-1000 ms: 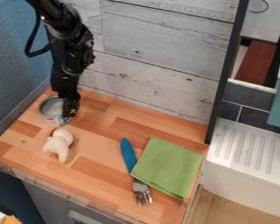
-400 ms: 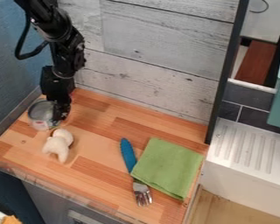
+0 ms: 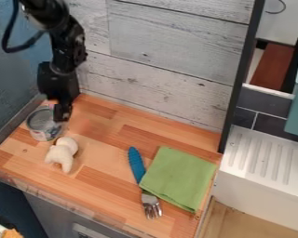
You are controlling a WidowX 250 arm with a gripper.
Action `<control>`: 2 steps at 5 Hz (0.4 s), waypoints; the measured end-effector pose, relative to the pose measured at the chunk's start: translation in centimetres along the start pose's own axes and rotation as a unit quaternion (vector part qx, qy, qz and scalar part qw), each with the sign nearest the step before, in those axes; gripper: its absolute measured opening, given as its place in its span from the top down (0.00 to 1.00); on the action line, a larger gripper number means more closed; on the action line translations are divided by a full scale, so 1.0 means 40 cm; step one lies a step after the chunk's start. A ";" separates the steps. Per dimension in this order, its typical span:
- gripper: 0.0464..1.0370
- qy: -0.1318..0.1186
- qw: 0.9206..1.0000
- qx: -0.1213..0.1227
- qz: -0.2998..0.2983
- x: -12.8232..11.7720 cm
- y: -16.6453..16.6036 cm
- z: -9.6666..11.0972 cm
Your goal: Move the can to the left side of the table
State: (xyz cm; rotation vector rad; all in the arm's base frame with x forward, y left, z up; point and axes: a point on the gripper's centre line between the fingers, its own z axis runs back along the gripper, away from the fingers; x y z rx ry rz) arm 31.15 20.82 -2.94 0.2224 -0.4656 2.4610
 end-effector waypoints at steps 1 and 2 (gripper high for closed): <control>0.04 0.011 1.000 -0.010 -0.004 -0.004 0.003 0.024; 0.04 0.025 0.999 -0.038 0.000 -0.010 -0.006 0.084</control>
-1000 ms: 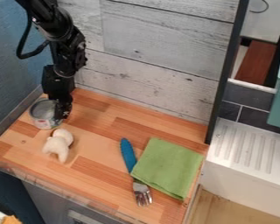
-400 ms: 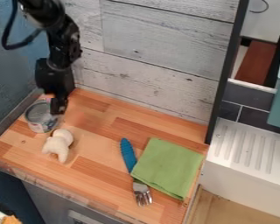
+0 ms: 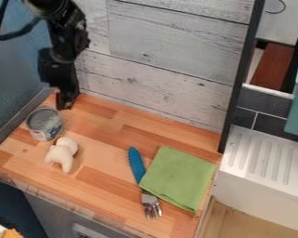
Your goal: Move the can to the left side of the table
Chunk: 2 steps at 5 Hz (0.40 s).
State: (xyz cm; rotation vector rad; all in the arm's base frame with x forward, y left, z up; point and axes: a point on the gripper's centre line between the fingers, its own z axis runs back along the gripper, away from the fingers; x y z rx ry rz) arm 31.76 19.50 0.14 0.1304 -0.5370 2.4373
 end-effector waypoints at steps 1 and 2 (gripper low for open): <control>0.04 -0.017 1.000 0.010 0.023 -0.005 0.016 0.012; 0.04 -0.018 0.999 0.010 0.026 -0.005 0.016 0.014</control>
